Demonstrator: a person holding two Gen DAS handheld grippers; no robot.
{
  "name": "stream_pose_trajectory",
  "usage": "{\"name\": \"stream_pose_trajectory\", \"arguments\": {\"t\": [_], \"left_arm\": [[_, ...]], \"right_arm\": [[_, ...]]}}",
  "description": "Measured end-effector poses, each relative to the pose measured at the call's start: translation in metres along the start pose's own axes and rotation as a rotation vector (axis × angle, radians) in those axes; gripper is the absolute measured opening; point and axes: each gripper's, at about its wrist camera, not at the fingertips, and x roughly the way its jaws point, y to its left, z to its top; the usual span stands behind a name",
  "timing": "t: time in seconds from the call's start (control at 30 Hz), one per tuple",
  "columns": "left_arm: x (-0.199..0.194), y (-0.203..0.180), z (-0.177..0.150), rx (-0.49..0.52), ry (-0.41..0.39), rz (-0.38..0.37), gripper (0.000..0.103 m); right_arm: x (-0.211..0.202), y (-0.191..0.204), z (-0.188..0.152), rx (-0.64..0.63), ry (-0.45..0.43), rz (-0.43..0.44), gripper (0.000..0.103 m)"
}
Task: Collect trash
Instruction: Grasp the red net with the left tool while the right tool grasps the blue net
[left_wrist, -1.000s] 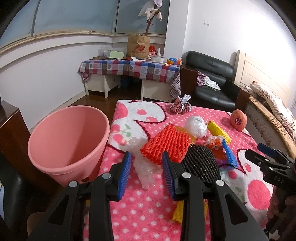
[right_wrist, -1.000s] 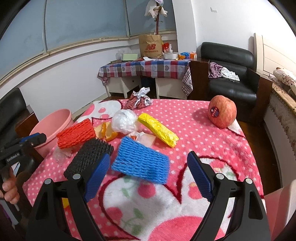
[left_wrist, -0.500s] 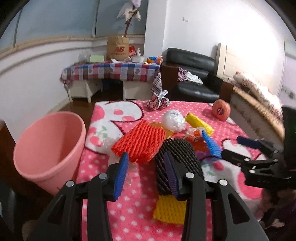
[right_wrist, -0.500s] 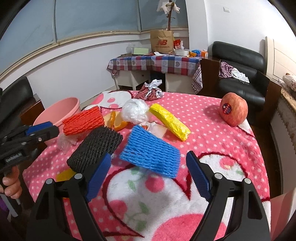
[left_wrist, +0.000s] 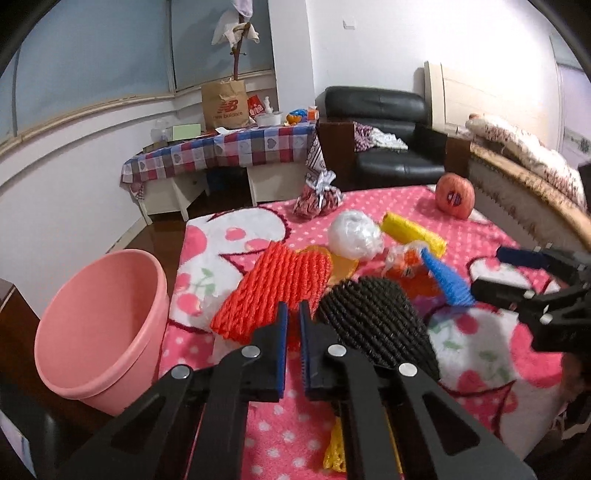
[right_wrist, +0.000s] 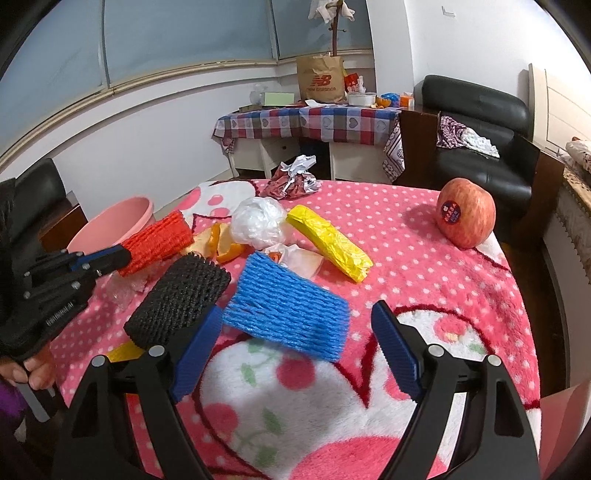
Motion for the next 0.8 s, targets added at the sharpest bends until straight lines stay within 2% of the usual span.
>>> {"name": "stream_pose_trajectory", "arguments": {"t": [0.2, 0.27, 0.5, 0.6, 0.8], "left_arm": [[-0.017, 0.019, 0.013, -0.087, -0.035, -0.035, 0.005], [-0.021, 0.026, 0.015, -0.120, -0.033, -0.051, 0.005], [-0.030, 0.041, 0.019, -0.157, -0.024, -0.067, 0.005], [-0.031, 0.045, 0.021, -0.156, -0.024, -0.078, 0.005], [-0.031, 0.050, 0.023, -0.165, -0.029, -0.105, 0.005]], "right_arm": [[0.002, 0.007, 0.003, -0.021, 0.006, 0.038, 0.083], [0.003, 0.011, 0.003, -0.036, 0.014, 0.040, 0.077], [0.018, 0.024, 0.001, -0.075, 0.054, -0.010, 0.072], [0.026, 0.028, 0.002, -0.086, 0.087, -0.047, 0.061], [0.027, 0.021, 0.000, -0.046, 0.125, -0.061, 0.034]]}}
